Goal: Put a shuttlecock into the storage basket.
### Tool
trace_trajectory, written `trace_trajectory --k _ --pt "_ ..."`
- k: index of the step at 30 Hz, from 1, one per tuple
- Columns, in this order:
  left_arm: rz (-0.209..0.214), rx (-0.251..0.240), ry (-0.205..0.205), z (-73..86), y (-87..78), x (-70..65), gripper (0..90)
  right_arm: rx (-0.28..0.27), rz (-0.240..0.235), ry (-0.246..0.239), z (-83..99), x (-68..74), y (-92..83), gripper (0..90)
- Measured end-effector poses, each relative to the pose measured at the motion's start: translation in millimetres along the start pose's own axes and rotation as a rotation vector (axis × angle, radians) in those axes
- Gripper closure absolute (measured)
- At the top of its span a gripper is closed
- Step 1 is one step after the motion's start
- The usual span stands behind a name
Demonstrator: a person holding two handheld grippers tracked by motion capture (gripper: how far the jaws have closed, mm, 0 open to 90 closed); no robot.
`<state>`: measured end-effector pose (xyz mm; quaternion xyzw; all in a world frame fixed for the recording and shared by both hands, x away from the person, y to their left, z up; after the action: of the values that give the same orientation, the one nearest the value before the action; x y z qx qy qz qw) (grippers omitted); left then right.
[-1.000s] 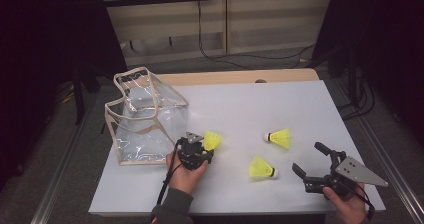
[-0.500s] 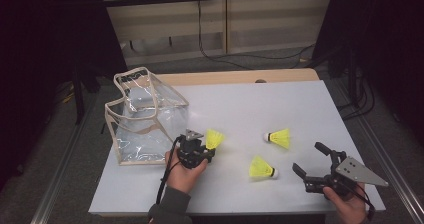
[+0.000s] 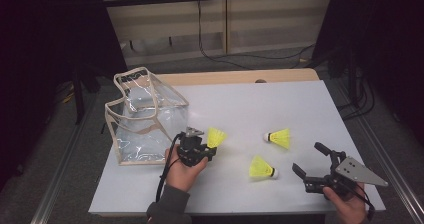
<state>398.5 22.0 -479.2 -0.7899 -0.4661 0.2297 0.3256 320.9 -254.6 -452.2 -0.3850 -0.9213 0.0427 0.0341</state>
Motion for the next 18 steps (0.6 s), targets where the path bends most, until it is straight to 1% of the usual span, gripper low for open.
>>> trace_trajectory --k 4,7,8,12,13,16,17,18 --pt "0.011 -0.002 0.000 -5.0 -4.0 1.3 64.7 0.000 -0.001 0.000 0.2 -0.2 0.2 1.5" --pt "0.016 -0.006 -0.012 -8.2 -5.7 1.9 64.7 0.003 -0.006 -0.001 0.8 0.2 0.5 1.5" --pt "0.020 0.001 -0.002 -8.4 -6.3 2.7 64.7 0.002 -0.007 0.000 0.7 0.4 0.6 1.5" --pt "0.024 0.004 -0.007 -10.0 -6.4 2.0 64.7 0.002 -0.007 -0.001 0.5 0.7 0.6 1.5" --pt "0.028 0.009 -0.002 -10.3 -7.3 1.8 64.7 0.003 -0.006 -0.001 0.5 0.6 0.4 1.5" --pt "0.039 0.013 -0.005 -13.0 -9.1 1.1 64.7 0.001 -0.003 0.002 0.3 0.2 -0.1 1.5" --pt "0.049 0.019 -0.002 -13.6 -9.9 0.9 64.7 0.001 -0.003 0.002 0.2 0.2 -0.1 1.5" --pt "0.046 0.014 -0.008 -15.0 -9.8 0.7 64.7 0.001 -0.003 0.001 0.1 0.2 -0.1 1.5"
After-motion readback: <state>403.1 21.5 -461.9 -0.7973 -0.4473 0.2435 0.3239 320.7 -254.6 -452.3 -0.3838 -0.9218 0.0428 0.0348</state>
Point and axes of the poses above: each handheld gripper's, and its own axes: y roughly forward along the jaws, z roughly out of its underside, x roughly to its left, the point moved 10 cm from there along y, roughly forward along the jaws, and after that the axes turned 13 degrees about -z, right-handed, at the moved point
